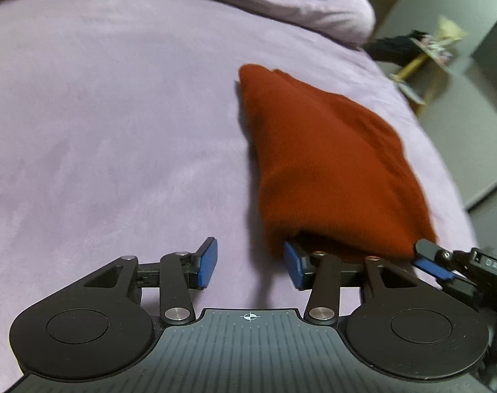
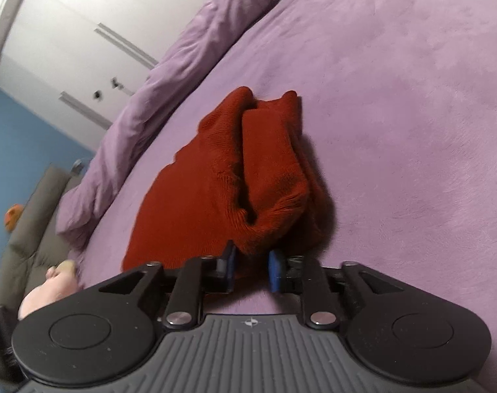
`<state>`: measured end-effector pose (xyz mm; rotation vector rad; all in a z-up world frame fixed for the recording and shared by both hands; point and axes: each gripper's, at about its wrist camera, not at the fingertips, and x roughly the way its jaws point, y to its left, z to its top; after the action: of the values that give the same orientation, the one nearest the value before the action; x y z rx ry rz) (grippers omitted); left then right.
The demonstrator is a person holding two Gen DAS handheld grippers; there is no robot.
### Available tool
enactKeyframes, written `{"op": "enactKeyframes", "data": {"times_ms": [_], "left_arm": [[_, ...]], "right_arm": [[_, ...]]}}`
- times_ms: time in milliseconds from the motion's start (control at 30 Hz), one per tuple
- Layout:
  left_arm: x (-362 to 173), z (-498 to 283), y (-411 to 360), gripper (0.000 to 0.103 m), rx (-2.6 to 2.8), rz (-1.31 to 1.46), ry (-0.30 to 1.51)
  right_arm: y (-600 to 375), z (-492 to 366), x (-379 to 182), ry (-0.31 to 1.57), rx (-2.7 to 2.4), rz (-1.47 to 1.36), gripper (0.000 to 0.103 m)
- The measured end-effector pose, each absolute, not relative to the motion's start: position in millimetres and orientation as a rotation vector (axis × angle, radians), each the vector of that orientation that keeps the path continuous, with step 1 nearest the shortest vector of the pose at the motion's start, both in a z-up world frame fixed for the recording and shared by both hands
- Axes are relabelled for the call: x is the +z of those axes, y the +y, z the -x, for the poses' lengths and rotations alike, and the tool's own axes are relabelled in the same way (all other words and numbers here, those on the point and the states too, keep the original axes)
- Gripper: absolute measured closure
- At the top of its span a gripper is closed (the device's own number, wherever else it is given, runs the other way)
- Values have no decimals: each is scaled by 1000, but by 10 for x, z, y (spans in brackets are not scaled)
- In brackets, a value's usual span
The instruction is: Fold small clothes
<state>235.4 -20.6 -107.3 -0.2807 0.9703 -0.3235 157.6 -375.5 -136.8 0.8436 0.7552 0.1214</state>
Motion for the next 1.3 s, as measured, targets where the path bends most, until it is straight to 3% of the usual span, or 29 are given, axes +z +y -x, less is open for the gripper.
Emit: {"op": "enactKeyframes", "data": {"times_ms": [133,267,500,633,733,833,933,1067,1300], "left_arm": [[-989,-2485,74,42,-426,424,952],[-1015,-2892,-12,40,-502,535,998],[-1341,-3591,-319,39,-519,605,1093],[-1560,-3787,-404,30,-515,649,1114],[-1694,-3885,-467,31,-523,682,1125],[-1677,-3909,-526,38,-510,653,1106],[-1647,-3898,-538,46,-506,631,1098],[-1507,-3848,-559,52,-488,593,1083],[-1011,-3618,-609,53,-497,421,1032]], "right_arm": [[-3994,-1508,-1248,707,123,-807,51],[-4115,-1811,-1225,720,163,-818,39],[-4353,-2518,-1552,797,188,-1024,36],[-4333,-2818,-1712,806,272,-1123,36],[-4241,-2969,-1733,829,307,-1097,40],[-4142,-3030,-1709,851,288,-1014,63],[-4098,-2998,-1667,838,269,-983,72],[-4002,-2950,-1549,812,251,-984,76],[-3824,-2895,-1293,795,303,-992,76]]}}
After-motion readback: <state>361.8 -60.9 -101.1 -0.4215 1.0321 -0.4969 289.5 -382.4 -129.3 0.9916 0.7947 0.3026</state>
